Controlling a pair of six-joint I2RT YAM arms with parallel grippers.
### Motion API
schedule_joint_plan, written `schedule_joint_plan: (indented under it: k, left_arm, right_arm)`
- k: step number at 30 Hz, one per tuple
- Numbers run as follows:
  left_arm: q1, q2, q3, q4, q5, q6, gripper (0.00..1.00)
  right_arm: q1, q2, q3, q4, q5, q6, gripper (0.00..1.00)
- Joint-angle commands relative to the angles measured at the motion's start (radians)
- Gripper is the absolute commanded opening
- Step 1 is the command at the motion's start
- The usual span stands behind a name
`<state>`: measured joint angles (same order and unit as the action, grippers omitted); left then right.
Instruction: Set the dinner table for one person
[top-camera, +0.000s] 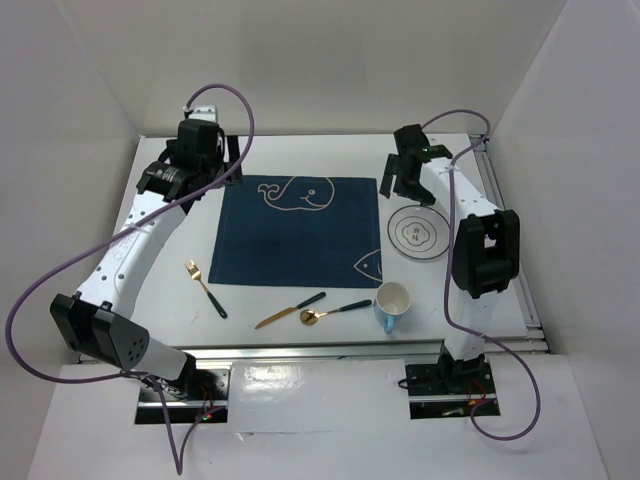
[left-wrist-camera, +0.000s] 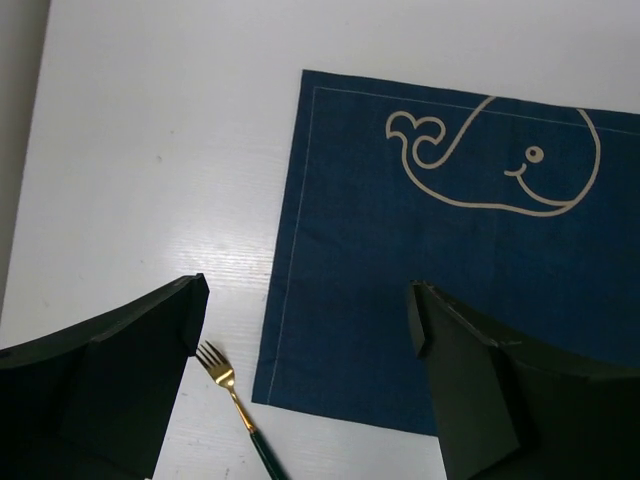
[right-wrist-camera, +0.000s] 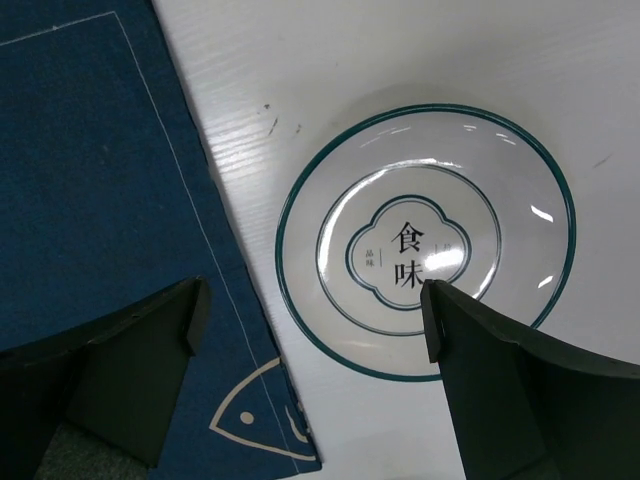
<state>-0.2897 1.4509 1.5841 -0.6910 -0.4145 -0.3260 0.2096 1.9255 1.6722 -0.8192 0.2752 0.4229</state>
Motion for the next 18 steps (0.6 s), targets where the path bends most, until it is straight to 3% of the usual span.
schedule_joint_plan:
  k: [1,10,18]
  left_arm:
    - [-0.005,0.011,0.034,-0.035,0.049,-0.045,1.0]
    - [-0.005,0.002,-0.003,-0.025,0.097,-0.076,1.0]
    - [-0.005,0.032,-0.084,-0.077,0.134,-0.148,0.91]
  right_arm:
    - [0.02,-0.089,-0.04,0.067,-0.01,-0.013,1.0]
    - [0.02,-0.109,-0.049,0.078,-0.071,-0.024,1.0]
    - [0.03,-0.192,-0.204,0.178,-0.273,-0.047,1.0]
